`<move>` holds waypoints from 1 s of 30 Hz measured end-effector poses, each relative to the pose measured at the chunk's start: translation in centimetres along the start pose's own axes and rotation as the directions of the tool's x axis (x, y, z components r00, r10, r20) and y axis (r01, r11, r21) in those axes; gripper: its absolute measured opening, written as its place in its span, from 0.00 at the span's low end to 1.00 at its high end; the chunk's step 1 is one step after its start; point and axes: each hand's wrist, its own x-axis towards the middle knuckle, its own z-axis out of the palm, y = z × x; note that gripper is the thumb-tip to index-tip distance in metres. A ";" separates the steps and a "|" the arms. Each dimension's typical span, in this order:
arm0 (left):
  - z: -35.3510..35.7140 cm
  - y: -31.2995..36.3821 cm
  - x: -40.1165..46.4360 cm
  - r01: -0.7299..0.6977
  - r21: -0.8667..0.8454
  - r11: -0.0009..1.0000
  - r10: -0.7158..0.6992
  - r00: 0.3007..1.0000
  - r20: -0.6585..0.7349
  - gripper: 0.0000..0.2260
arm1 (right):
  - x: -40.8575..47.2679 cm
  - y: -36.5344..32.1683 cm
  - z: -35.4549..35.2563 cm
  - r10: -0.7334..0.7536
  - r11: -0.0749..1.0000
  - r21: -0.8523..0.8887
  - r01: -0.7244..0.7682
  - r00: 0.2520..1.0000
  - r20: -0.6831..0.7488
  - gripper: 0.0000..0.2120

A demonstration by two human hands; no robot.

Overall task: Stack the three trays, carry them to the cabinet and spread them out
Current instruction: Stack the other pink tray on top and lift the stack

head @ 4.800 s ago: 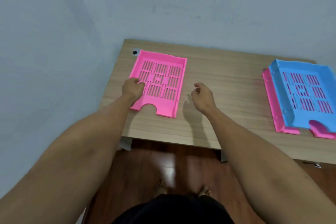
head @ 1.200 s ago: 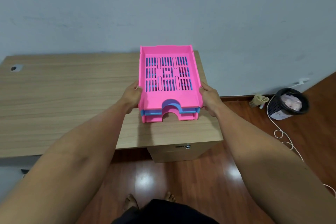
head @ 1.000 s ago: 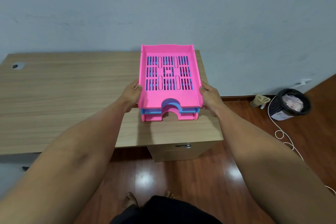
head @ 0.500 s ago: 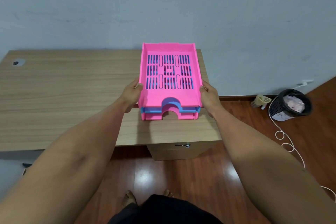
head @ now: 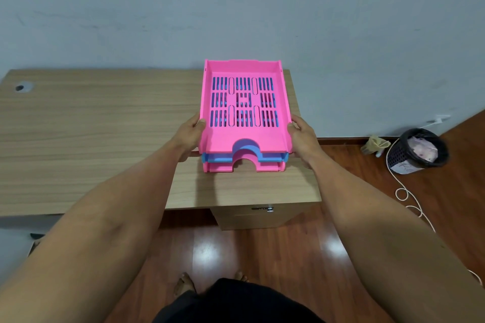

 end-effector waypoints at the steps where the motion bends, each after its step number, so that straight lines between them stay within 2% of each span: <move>1: -0.1 -0.1 0.1 0.020 -0.007 1.000 -0.020 1.000 -0.006 0.19 | 0.1 0.1 0.0 0.011 1.000 0.007 -0.011 1.000 -0.005 0.18; 4: 0.0 -0.3 0.2 0.079 -0.013 0.997 -0.080 0.997 -0.020 0.20 | 0.4 0.5 0.0 0.054 0.998 0.014 -0.054 0.998 -0.025 0.10; 6: -0.1 -0.5 0.2 0.083 -0.008 0.996 -0.084 0.995 -0.049 0.20 | 0.5 0.8 -0.2 0.057 0.998 0.009 -0.057 0.998 -0.032 0.08; 16: 0.1 -1.3 0.0 0.021 0.033 0.999 -0.017 0.993 -0.117 0.21 | 0.0 1.5 -0.6 0.082 0.997 -0.002 -0.082 0.996 0.032 0.16; 25: 0.2 -2.2 -0.1 -0.019 0.045 0.999 0.025 0.991 -0.129 0.24 | -0.1 1.8 -0.5 0.081 0.997 -0.004 -0.081 0.996 0.034 0.16; 30: 0.6 -2.8 0.2 -0.011 -0.030 1.000 0.006 0.988 -0.156 0.23 | 0.3 1.8 -0.4 0.104 0.994 0.035 -0.105 0.994 0.027 0.19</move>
